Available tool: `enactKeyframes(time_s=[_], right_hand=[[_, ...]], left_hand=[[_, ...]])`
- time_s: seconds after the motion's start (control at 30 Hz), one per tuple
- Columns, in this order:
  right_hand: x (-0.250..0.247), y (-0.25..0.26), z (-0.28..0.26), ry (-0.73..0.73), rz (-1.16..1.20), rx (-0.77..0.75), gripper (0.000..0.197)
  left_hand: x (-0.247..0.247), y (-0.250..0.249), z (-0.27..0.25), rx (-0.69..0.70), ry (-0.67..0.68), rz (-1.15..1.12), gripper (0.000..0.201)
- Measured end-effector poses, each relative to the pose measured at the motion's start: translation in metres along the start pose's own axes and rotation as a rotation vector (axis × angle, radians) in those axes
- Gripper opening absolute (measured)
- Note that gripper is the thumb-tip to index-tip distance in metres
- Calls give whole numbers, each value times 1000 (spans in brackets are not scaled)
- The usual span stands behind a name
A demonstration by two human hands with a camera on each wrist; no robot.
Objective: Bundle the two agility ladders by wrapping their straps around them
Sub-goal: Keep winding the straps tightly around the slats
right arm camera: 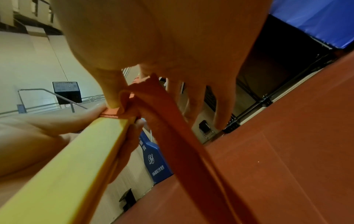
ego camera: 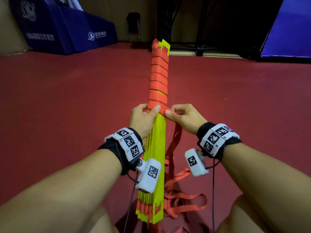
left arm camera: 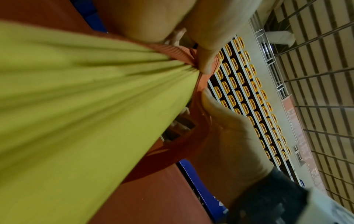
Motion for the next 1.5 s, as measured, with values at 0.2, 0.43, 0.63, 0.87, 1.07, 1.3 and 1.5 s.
enactKeyframes(time_s=[0.2,0.43,0.63,0.87,1.07,1.3,1.5], right_hand=[[-3,-3,0,-27,-208,51,50],[-5,9,1,-61,-396,-58,36],[2,31,-4,55,-483,-229,20],[2,19,-6,107,-631,-101,32],[4,19,-5,109,-371,-92,24],[-6,34,-5,20,40,-138,27],[-10,27,-8,32,114,-129,57]], left_hand=[[-1,0,1,-1,17,-17,46],[-4,6,6,4,-4,-5,55],[-6,9,9,-4,-3,3,59],[-4,8,9,18,20,19,60],[-5,5,12,51,-8,84,54],[-9,5,16,93,-27,118,52],[-13,-7,13,97,-32,73,47]])
Point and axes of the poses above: each hand's wrist, its own z-axis towards the middle knuckle, its own x-axis out of the palm, y = z × x, the point moved 9 cm from there along z, towards the middle knuckle
